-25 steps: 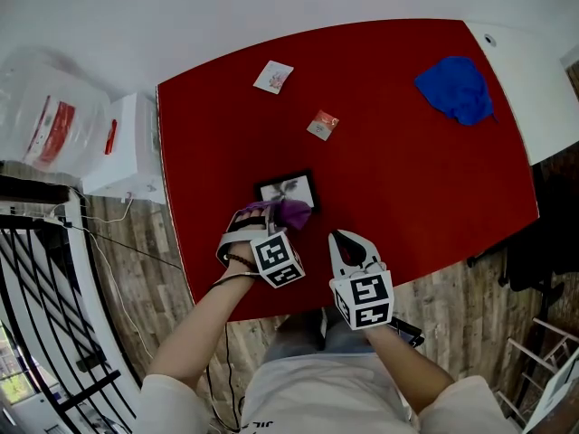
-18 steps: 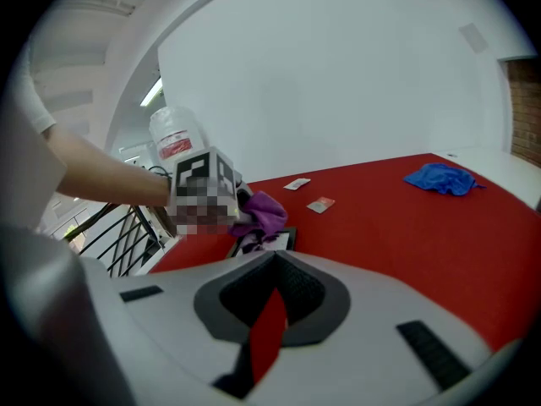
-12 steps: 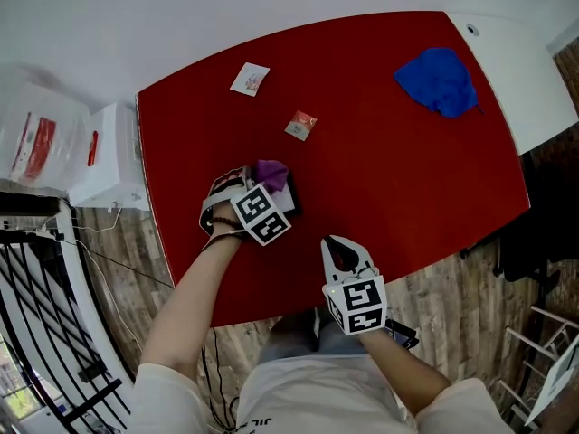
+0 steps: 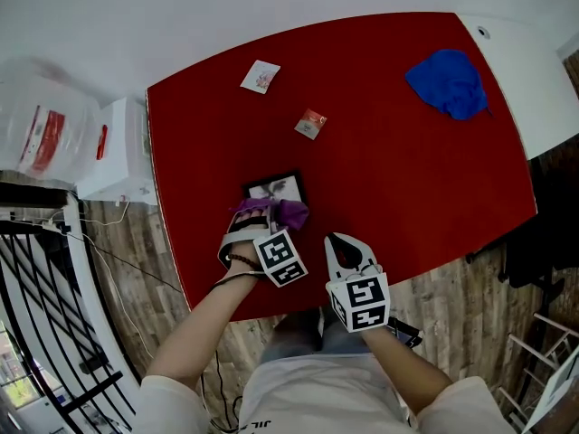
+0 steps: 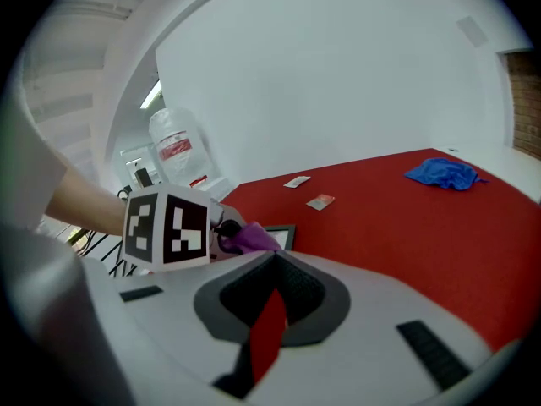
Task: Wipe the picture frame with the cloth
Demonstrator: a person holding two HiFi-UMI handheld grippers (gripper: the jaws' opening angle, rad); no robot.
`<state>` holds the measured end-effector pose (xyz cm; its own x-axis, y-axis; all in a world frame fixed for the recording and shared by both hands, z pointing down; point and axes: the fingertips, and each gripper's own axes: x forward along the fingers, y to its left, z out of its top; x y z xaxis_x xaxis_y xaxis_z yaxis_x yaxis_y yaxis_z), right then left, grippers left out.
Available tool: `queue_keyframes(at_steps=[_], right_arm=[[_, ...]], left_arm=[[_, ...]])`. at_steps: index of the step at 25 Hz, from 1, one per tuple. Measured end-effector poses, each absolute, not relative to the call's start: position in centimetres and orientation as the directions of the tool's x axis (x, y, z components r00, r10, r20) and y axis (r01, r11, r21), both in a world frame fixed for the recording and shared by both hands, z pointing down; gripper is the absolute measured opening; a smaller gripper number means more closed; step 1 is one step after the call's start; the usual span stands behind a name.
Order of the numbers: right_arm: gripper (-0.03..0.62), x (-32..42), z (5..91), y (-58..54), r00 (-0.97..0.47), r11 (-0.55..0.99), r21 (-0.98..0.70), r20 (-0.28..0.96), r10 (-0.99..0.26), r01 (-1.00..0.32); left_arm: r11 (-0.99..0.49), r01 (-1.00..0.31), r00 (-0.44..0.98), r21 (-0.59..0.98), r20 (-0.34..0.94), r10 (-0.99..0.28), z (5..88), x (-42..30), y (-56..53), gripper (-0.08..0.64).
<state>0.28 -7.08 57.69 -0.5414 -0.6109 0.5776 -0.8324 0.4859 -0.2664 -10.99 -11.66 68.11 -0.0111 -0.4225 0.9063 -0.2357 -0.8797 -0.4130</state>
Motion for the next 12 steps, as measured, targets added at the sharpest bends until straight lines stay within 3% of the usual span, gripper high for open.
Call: queue_keyframes(at_steps=[4, 12], right_arm=[[0.005, 0.0, 57.6, -6.8, -0.548, 0.491, -0.27, 0.575, -0.607, -0.828], [0.005, 1.5, 57.6, -6.6, -0.523, 0.462, -0.268, 0.584, -0.621, -0.846]], left_arm=[[-0.874, -0.249, -0.012, -0.416, 0.904, -0.427, 67.9, -11.3, -11.9, 0.063], [-0.803, -0.402, -0.039, -0.44, 0.885, -0.465, 66.1, -13.0, -20.1, 0.063]])
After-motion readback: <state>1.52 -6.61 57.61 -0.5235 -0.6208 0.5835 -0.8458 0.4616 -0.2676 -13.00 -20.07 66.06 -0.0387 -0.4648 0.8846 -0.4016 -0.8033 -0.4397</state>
